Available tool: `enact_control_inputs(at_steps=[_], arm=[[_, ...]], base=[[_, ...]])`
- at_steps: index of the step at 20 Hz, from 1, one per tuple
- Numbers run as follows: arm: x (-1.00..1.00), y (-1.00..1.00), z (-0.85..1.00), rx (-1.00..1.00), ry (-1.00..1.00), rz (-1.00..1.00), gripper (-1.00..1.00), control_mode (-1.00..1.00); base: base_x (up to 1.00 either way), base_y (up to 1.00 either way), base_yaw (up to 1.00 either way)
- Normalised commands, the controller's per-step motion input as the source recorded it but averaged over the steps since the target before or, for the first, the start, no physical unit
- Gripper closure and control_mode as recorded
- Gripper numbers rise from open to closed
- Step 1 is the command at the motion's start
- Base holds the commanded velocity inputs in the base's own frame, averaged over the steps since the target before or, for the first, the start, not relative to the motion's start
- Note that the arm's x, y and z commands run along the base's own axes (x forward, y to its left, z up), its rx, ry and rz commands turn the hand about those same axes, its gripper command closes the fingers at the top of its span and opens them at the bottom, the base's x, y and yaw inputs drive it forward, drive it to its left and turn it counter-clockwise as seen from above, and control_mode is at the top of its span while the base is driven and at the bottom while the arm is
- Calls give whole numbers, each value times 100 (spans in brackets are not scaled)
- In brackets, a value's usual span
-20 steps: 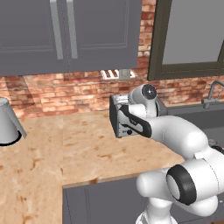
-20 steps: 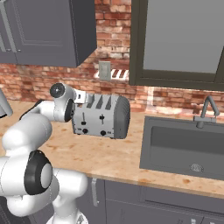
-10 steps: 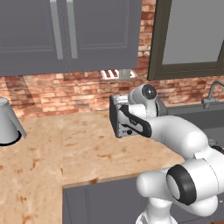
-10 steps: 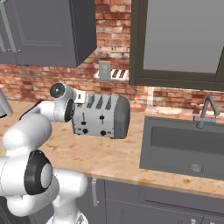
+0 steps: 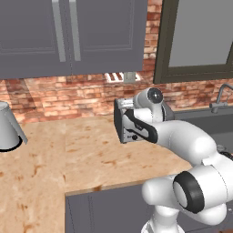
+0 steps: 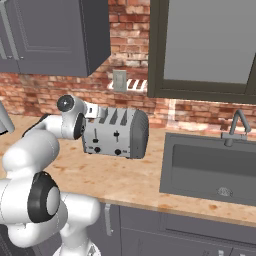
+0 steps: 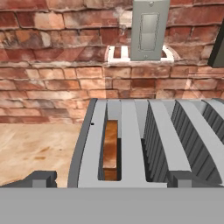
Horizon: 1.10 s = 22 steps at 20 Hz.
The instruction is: Start the toaster. Once the lever pops up, take the bread to the plate on the dining counter.
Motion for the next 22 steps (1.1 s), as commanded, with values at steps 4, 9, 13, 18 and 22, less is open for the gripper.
enact_control_inputs(at_steps=[4, 9, 13, 18, 22], arm=[[0, 0, 0, 0, 0, 0, -100, -100], [0, 0, 0, 0, 0, 0, -100, -100], [0, 0, 0, 0, 0, 0, -100, -100], [0, 0, 0, 0, 0, 0, -100, -100], [0, 0, 0, 0, 0, 0, -100, -100]], base=[[0, 0, 0], [0, 0, 0], [0, 0, 0], [0, 0, 0], [0, 0, 0]])
